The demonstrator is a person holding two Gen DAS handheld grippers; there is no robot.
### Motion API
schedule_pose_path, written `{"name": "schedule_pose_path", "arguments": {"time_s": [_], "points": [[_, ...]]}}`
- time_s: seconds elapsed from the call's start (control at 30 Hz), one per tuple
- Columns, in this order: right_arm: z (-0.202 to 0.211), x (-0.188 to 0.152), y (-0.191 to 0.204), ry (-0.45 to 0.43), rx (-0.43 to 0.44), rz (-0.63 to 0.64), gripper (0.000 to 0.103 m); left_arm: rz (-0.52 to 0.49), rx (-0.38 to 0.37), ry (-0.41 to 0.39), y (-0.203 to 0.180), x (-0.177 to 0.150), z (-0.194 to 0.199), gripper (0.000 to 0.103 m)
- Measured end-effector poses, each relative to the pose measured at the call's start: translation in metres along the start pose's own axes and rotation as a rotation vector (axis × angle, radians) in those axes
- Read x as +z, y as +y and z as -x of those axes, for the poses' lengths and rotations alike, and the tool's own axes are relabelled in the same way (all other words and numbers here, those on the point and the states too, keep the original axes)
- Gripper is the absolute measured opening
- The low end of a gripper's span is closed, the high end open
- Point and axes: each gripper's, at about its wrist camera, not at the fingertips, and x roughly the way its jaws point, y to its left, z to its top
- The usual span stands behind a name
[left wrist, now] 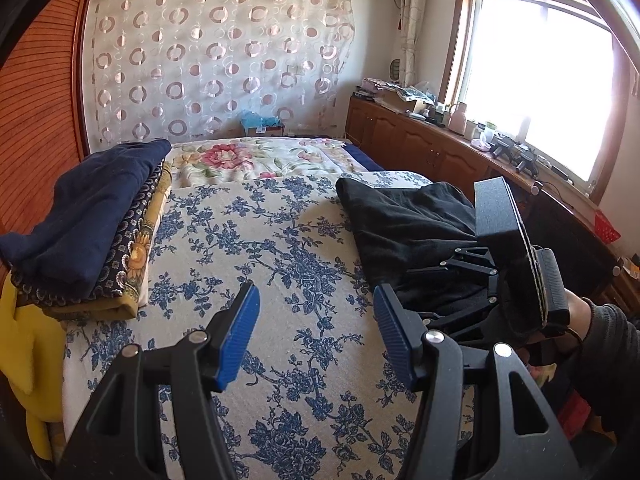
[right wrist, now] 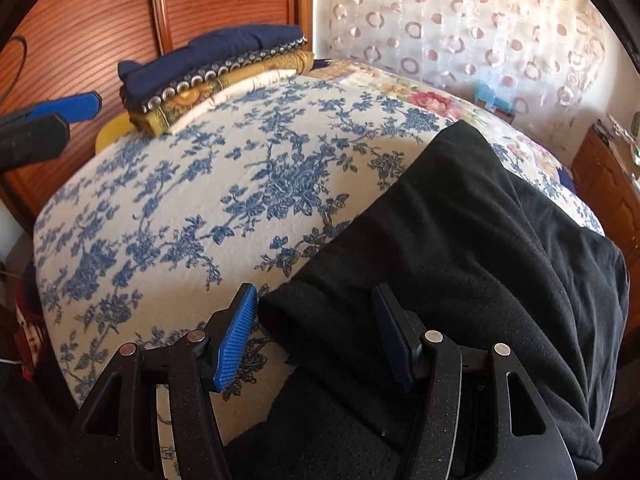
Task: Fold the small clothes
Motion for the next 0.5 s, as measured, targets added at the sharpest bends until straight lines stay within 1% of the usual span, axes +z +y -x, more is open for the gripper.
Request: {"name": "schedule_pose_path", "arguments": {"time_s": [0.1,0.13,0.17,0.2,0.23,0.27,0.3,0.43,0.5], "points": [[-0.002,-0.002,0.005,0.011,-0.036,0.044,0.059,-0.002,-0.005,0.004,-0.002,-0.001,-0.001,0.058],[-0.002,-0.002,0.006,0.006,-0.051,0.057,0.052,-0.003,-0.007,0.005,-0.003,-0.001,-0.002,0.058],[-0.002,-0.002,0.005,0.006,-0.062,0.055,0.037,-0.004,-0.010,0.007,-0.004,-0.001,-0.003,0.058],[-0.001,-0.002,0.003,0.004,-0.078,0.052,0.026,-0.004,-0.013,0.008,-0.005,-0.002,-0.003,0.058],[0.002,-0.001,-0.001,-0.001,-0.087,0.044,0.013,-0.005,-0.016,0.010,-0.006,-0.002,-0.004,0.058],[0.006,0.000,-0.006,-0.012,-0.068,0.026,0.011,-0.007,-0.018,0.014,-0.007,-0.003,-0.005,0.058],[0.014,0.002,-0.013,-0.042,-0.055,-0.002,0.010,-0.010,-0.021,0.016,-0.009,-0.003,-0.006,0.058],[0.048,0.011,-0.036,-0.150,-0.083,-0.058,0.008,-0.013,-0.041,0.030,-0.014,-0.004,-0.014,0.058],[0.061,0.016,-0.050,-0.177,-0.112,-0.070,0.008,-0.019,-0.063,0.037,-0.017,-0.002,-0.019,0.058]]}}
